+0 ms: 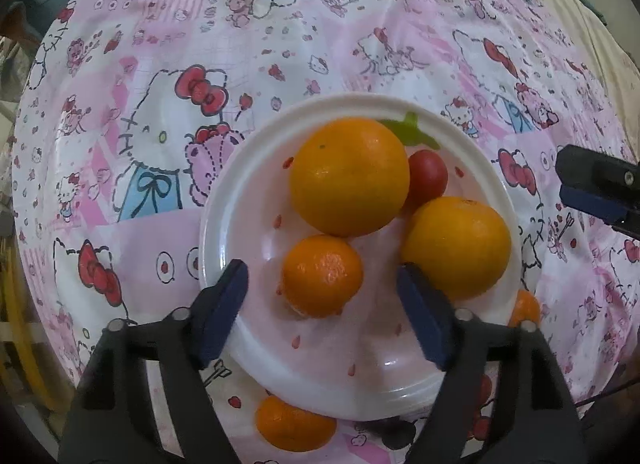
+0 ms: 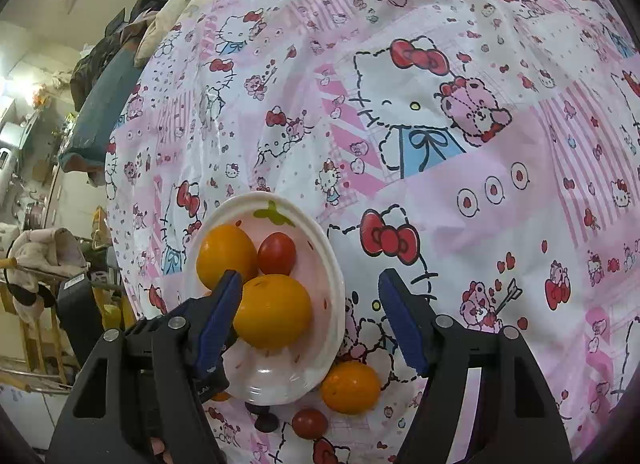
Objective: Organize fruits
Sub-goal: 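Open the left tool over the plate and withdraw both tools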
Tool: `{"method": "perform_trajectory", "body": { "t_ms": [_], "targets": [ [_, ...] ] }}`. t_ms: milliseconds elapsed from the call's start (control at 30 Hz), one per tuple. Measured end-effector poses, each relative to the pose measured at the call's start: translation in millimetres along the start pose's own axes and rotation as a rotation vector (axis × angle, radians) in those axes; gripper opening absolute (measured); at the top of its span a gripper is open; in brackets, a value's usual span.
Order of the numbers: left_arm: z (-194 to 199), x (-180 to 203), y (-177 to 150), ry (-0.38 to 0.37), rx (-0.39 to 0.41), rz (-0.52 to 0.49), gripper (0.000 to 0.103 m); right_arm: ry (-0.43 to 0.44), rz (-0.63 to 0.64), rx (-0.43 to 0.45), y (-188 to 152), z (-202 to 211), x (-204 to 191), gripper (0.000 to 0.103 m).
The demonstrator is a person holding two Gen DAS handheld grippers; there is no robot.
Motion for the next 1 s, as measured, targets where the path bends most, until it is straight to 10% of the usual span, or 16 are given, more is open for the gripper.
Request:
{"method": "perform_trajectory", "body": {
  "t_ms": [1000],
  "targets": [
    [74.5, -89.3, -68.1, -0.08, 0.101, 0.278, 0.078, 0.008, -0.04, 0.037, -66.1, 40.4, 1.8, 0.073]
  ]
}}
Point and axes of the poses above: each gripper's, at about its wrist camera, not at the fingertips, and z roughly against the way its jaws point, x to its right, y to its top, the point moved 7 cm from there along -z, roughly the way its jaws point, and after that the axes turned 2 degrees about -x, right-handed, at the moved point
